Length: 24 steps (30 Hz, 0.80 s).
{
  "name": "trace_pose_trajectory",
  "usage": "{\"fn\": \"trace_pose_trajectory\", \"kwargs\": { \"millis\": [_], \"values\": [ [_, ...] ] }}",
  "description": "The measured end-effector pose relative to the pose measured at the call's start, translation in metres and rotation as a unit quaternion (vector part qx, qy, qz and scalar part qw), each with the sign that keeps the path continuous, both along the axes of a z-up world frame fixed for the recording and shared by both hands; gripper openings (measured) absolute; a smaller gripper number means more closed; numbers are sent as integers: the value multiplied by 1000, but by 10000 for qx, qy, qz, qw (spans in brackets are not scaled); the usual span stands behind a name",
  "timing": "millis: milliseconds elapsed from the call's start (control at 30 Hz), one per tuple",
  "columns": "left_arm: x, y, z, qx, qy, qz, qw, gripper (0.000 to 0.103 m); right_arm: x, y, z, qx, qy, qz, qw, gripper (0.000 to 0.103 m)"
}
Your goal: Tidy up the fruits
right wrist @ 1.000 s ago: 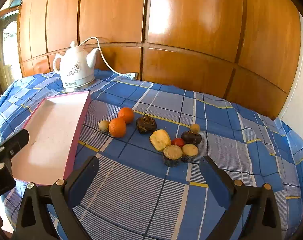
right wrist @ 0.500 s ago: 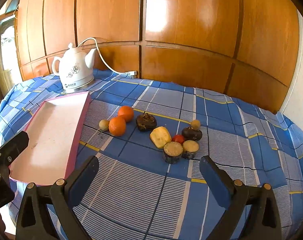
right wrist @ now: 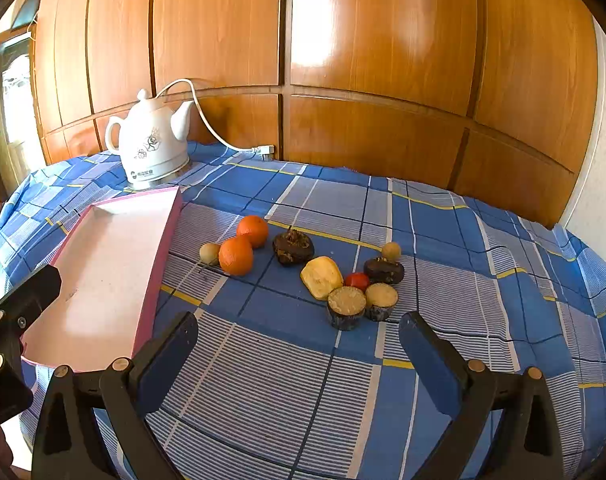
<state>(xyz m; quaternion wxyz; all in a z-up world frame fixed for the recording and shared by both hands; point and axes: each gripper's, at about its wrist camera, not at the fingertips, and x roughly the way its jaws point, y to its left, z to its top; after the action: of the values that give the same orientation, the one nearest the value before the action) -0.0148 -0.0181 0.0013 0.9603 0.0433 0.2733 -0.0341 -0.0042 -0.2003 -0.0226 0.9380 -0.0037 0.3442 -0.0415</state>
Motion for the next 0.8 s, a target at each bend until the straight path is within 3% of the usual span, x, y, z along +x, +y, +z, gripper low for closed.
{"fn": "trace_pose_trajectory", "kwargs": {
  "millis": [800],
  "values": [
    [4, -5, -4, 0, 166, -45, 9999, 103, 0, -5, 1, 43, -32, -17, 10000, 102]
  ]
}}
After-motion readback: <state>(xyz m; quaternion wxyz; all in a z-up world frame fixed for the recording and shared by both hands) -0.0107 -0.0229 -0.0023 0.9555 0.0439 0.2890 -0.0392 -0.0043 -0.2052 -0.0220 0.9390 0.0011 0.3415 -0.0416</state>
